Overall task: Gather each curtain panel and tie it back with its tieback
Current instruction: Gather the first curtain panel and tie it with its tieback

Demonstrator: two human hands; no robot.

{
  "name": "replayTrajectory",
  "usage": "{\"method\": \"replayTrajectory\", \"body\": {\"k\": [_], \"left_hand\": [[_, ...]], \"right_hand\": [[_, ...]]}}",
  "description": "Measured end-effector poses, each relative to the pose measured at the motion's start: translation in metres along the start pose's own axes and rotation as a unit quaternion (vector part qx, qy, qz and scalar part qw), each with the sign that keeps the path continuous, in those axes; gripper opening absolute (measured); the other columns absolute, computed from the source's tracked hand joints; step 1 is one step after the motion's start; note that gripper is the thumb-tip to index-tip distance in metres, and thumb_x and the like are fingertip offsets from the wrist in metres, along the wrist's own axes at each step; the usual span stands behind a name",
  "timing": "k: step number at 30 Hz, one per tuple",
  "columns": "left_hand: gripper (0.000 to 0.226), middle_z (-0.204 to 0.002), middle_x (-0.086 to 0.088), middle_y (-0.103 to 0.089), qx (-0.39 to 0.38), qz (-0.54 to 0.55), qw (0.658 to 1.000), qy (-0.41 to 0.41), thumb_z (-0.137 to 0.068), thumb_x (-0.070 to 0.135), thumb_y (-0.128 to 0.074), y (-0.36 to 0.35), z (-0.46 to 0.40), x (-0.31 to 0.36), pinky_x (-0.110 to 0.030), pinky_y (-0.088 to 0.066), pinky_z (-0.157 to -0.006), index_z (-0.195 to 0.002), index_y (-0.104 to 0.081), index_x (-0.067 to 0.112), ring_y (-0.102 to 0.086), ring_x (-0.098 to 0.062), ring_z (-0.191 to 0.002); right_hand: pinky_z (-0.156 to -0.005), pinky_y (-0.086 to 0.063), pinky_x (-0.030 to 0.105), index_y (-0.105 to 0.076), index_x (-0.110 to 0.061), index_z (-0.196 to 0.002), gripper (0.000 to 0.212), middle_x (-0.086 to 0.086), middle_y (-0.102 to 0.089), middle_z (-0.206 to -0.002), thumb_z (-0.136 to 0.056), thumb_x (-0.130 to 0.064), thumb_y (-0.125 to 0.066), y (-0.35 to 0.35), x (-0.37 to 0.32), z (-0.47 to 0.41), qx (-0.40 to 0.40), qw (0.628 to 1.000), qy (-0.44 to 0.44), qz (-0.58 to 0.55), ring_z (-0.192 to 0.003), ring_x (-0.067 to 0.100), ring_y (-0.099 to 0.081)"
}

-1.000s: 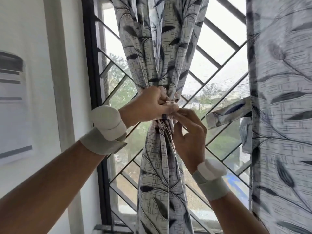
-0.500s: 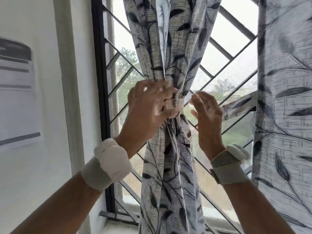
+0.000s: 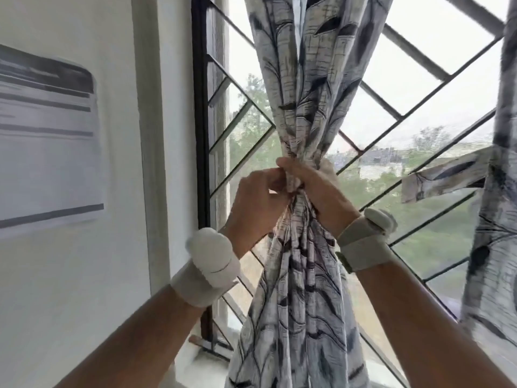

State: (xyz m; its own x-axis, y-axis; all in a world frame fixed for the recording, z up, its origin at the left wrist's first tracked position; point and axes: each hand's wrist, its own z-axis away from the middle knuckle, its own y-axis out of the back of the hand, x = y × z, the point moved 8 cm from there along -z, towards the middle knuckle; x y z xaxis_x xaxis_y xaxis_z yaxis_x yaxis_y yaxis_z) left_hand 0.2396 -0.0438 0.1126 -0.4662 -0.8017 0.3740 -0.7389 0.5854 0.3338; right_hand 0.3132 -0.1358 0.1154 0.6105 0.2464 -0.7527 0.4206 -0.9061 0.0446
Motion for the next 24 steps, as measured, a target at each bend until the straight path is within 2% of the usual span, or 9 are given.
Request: {"method": "replayTrajectory", "body": {"k": [3,4,6,9,12,15,18,22,24], "left_hand": [[0.024,-0.105,0.003,-0.072,0.083,0.099,0.992,0.016,-0.086,0.014,-0.066,0.035,0.0,-0.018,-0.017,-0.053,-0.084,-0.109,-0.068,0.019,-0.067,0.0,-0.091],[0.031,-0.114,0.003,-0.068,0.071,0.139,0.987,0.032,-0.085,0.025,-0.067,0.036,-0.001,-0.021,-0.019,-0.05,-0.089,-0.116,-0.063,0.022,-0.064,-0.001,-0.101],[0.055,-0.129,0.008,-0.059,-0.058,0.22,0.969,0.097,-0.08,0.049,-0.065,0.013,-0.014,-0.031,-0.023,-0.046,-0.095,-0.128,-0.05,0.027,-0.055,0.001,-0.112],[0.037,-0.103,0.015,-0.072,-0.144,0.339,0.918,0.144,-0.081,0.036,-0.07,-0.025,-0.042,-0.025,-0.013,-0.051,-0.077,-0.114,-0.062,0.022,-0.066,0.004,-0.09],[0.047,-0.103,0.002,-0.074,-0.099,0.368,0.911,0.155,-0.072,0.031,-0.079,-0.028,-0.068,-0.061,-0.029,-0.054,-0.089,-0.114,-0.066,0.015,-0.07,-0.012,-0.096],[0.055,-0.102,-0.002,-0.074,-0.049,0.39,0.907,0.153,-0.061,0.038,-0.08,-0.001,-0.087,-0.117,-0.037,-0.052,-0.093,-0.11,-0.069,0.015,-0.069,-0.017,-0.097],[0.053,-0.108,-0.008,-0.072,0.002,0.408,0.901,0.149,-0.065,0.031,-0.079,0.044,-0.103,-0.164,-0.041,-0.05,-0.098,-0.111,-0.068,0.007,-0.068,-0.021,-0.101],[0.037,-0.109,-0.01,-0.071,0.076,0.42,0.885,0.185,-0.082,0.017,-0.069,0.105,-0.108,-0.25,-0.029,-0.052,-0.09,-0.115,-0.064,0.002,-0.068,-0.019,-0.1],[0.03,-0.107,-0.007,-0.072,0.096,0.425,0.88,0.189,-0.084,0.015,-0.067,0.121,-0.104,-0.271,-0.021,-0.053,-0.08,-0.112,-0.066,0.005,-0.069,-0.015,-0.097]], "right_hand": [[-0.087,-0.055,0.047,-0.068,-0.017,-0.084,0.007,0.005,-0.071,-0.087,-0.082,-0.021,-0.072,0.012,0.008,-0.008,0.057,0.998,-0.003,0.035,-0.083,0.022,-0.067],[-0.084,-0.056,0.045,-0.067,-0.016,-0.083,0.004,0.007,-0.069,-0.085,-0.083,-0.02,-0.07,0.014,0.009,-0.008,0.072,0.997,0.0,0.04,-0.081,0.023,-0.065],[-0.073,-0.055,0.038,-0.067,-0.012,-0.08,0.013,0.014,-0.068,-0.083,-0.087,-0.022,-0.064,-0.005,0.007,-0.014,0.088,0.994,0.02,0.055,-0.076,0.029,-0.065],[-0.077,-0.056,0.035,-0.067,-0.005,-0.099,0.023,0.022,-0.069,-0.102,-0.096,-0.02,-0.049,-0.029,0.003,-0.021,0.109,0.989,0.07,0.065,-0.095,0.031,-0.067],[-0.082,-0.047,0.036,-0.053,0.011,-0.118,0.029,0.032,-0.059,-0.116,-0.099,-0.007,-0.041,-0.047,0.013,-0.042,0.147,0.98,0.076,0.112,-0.1,0.037,-0.06],[-0.063,-0.051,0.016,-0.064,0.002,-0.108,0.023,0.014,-0.068,-0.097,-0.096,-0.005,-0.045,-0.089,0.023,-0.073,0.15,0.968,0.086,0.181,-0.083,0.018,-0.064],[-0.062,-0.054,0.018,-0.068,0.002,-0.1,0.024,0.013,-0.069,-0.094,-0.092,-0.001,-0.046,-0.15,0.024,-0.108,0.14,0.967,0.118,0.176,-0.08,0.02,-0.066],[-0.078,-0.044,0.026,-0.062,0.01,-0.109,0.027,0.025,-0.064,-0.107,-0.097,-0.001,-0.04,-0.249,0.051,-0.145,0.091,0.977,0.104,0.164,-0.098,0.032,-0.062],[-0.076,-0.041,0.029,-0.061,0.009,-0.112,0.028,0.026,-0.063,-0.11,-0.097,-0.004,-0.04,-0.277,0.064,-0.153,0.071,0.978,0.097,0.17,-0.103,0.035,-0.06]]}}
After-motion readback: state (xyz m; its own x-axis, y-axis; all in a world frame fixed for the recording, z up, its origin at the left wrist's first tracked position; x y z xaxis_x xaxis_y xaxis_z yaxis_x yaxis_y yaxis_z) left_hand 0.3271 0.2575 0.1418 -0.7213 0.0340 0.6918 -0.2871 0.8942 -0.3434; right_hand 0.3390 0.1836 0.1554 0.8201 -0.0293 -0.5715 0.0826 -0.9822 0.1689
